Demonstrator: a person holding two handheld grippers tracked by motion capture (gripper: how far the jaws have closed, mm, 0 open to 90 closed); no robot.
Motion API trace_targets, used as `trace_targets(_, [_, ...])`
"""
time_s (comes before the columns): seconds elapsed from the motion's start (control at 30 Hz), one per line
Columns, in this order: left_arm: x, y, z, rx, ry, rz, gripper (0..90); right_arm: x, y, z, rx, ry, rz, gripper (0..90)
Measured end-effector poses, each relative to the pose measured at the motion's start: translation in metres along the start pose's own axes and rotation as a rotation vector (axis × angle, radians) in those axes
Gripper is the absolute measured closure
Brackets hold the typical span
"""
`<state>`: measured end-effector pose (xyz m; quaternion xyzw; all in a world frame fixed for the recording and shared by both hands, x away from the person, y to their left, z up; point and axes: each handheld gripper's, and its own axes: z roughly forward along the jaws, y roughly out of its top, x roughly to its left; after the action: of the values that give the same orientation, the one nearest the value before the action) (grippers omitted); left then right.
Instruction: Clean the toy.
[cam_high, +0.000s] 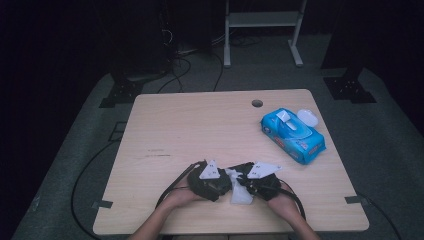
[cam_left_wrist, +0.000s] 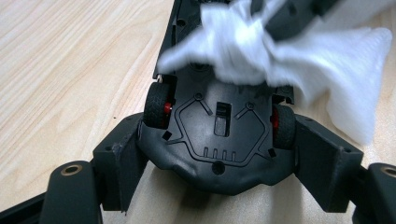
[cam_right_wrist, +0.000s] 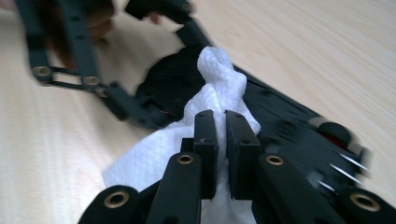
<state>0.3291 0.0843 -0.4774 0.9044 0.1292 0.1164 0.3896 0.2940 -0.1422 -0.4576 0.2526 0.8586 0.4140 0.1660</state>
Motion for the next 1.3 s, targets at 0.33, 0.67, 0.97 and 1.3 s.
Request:
trace_targets(0.33, [0.001,0.000,0.000,-0.009,-0.002,-0.013,24.1,-0.011,-0.003,-0.008,-0.006,-0.070,0.061,83.3])
trace_targets(0.67, [0.001,-0.002,-0.002,-0.007,-0.002,-0.009,24.1,-0.015,-0.004,-0.011,0.004,-0.096,0.046,83.3])
trace_targets(0.97, [0.001,-0.002,-0.002,-0.001,0.005,0.000,24.1,-0.015,-0.009,-0.015,0.007,-0.067,0.052,83.2])
trace_targets(1.3, [0.001,-0.003,-0.002,-0.006,0.000,-0.014,24.1,-0.029,-0.015,-0.025,0.015,-0.139,0.125,83.2])
